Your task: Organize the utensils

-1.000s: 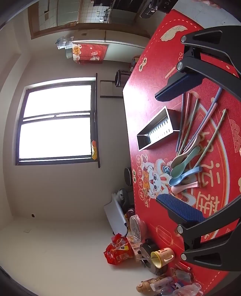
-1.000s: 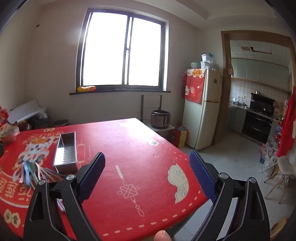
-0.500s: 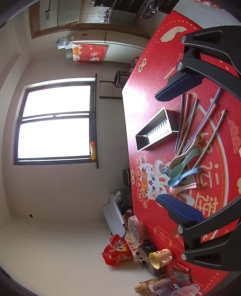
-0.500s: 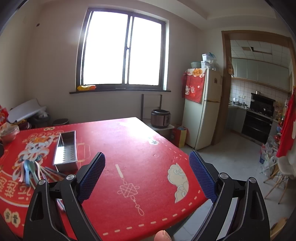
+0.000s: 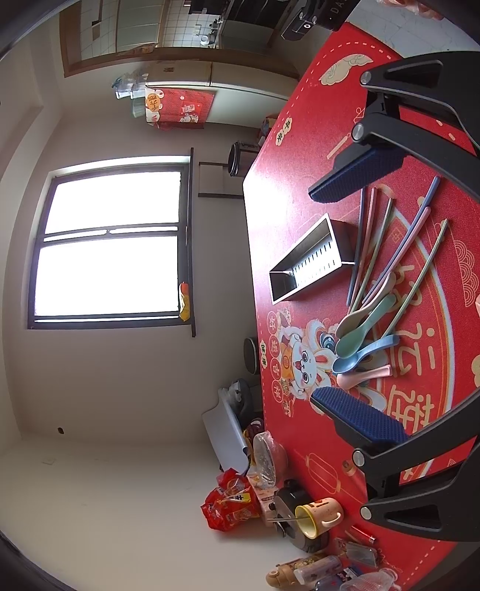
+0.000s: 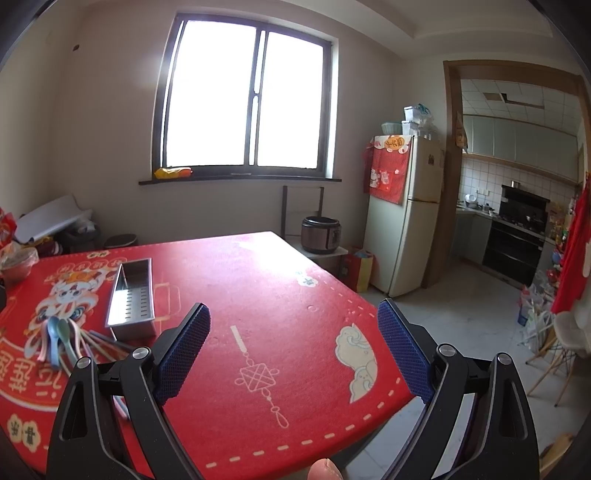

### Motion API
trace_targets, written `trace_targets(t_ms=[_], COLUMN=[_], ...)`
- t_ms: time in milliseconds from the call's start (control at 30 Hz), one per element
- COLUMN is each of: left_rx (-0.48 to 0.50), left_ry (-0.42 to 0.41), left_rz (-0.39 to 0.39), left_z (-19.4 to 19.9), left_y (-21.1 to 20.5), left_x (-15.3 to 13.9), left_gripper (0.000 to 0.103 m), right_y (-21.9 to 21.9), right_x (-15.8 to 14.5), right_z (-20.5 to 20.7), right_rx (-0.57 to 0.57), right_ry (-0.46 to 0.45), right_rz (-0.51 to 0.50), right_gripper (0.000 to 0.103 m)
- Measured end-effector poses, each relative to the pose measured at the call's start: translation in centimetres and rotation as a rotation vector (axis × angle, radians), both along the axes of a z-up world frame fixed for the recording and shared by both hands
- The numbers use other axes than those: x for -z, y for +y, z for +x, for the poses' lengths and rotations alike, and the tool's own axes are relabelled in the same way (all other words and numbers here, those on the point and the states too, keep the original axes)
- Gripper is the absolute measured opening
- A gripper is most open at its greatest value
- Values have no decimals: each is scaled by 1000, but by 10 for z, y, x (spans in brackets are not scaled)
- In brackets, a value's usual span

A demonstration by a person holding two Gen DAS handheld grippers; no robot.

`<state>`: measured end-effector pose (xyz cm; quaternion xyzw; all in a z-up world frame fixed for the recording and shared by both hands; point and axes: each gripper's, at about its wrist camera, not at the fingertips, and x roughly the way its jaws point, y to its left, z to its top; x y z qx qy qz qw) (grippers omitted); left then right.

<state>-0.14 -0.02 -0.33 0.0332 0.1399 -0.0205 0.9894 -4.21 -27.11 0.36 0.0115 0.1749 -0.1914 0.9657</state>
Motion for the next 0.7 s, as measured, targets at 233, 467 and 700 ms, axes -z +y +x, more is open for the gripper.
trace_targets(t_ms=[233, 467, 700], left_rx=[0, 0, 2], left_ry=[0, 3, 4], left_rz=[-3, -4, -8], left_z=[1, 0, -1], left_y=[1, 3, 4], left_x=[-1, -1, -1], left_gripper=[98, 98, 98], right_y=[0, 2, 4], right_x=[-1, -1, -3], right_z=[0, 0, 0], right_rx=[-2, -2, -4], right_ry=[0, 1, 3], right_rz=[-2, -5, -9], right_gripper=[89, 89, 89])
